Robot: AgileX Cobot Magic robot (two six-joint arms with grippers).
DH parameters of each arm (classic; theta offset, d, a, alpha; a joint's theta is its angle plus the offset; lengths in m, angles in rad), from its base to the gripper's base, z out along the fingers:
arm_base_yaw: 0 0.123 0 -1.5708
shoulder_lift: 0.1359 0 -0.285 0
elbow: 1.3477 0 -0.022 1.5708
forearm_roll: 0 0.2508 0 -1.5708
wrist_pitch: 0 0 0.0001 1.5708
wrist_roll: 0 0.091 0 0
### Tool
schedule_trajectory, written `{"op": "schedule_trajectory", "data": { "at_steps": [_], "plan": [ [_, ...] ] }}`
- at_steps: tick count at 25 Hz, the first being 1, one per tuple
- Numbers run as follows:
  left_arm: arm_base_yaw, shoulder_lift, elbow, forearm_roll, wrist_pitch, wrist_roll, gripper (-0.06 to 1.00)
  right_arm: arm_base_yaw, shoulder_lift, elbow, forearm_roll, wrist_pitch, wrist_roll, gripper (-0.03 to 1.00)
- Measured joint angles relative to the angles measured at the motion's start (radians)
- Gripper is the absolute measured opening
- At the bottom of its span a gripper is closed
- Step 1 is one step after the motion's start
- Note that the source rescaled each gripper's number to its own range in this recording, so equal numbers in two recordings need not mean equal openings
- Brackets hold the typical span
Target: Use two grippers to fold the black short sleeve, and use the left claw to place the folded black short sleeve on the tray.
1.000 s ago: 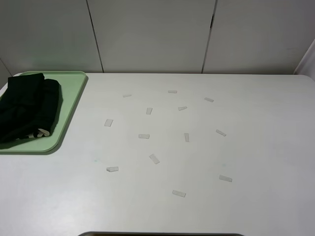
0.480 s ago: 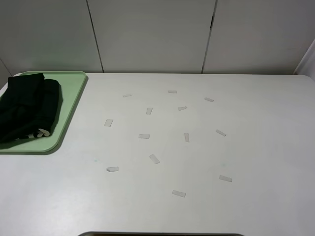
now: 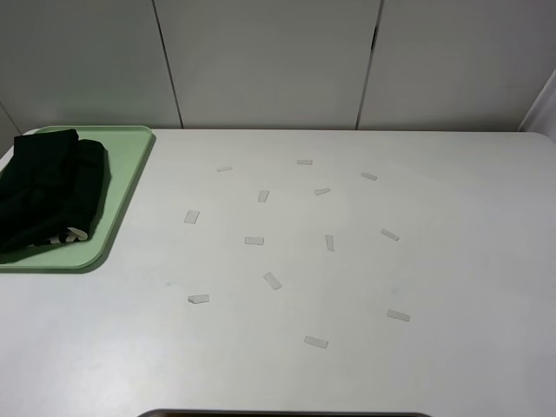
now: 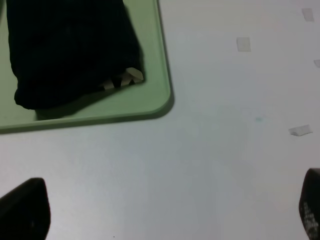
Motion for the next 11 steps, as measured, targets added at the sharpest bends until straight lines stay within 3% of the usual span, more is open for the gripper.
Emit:
{"op": "schedule_trajectory", "data": {
  "at_steps": [11],
  "plan": [
    [0.0, 0.0, 0.0, 0.0, 0.0, 0.0, 1.0, 0.0, 0.0, 0.0, 0.0, 0.0, 0.0, 1.0]
  ]
}}
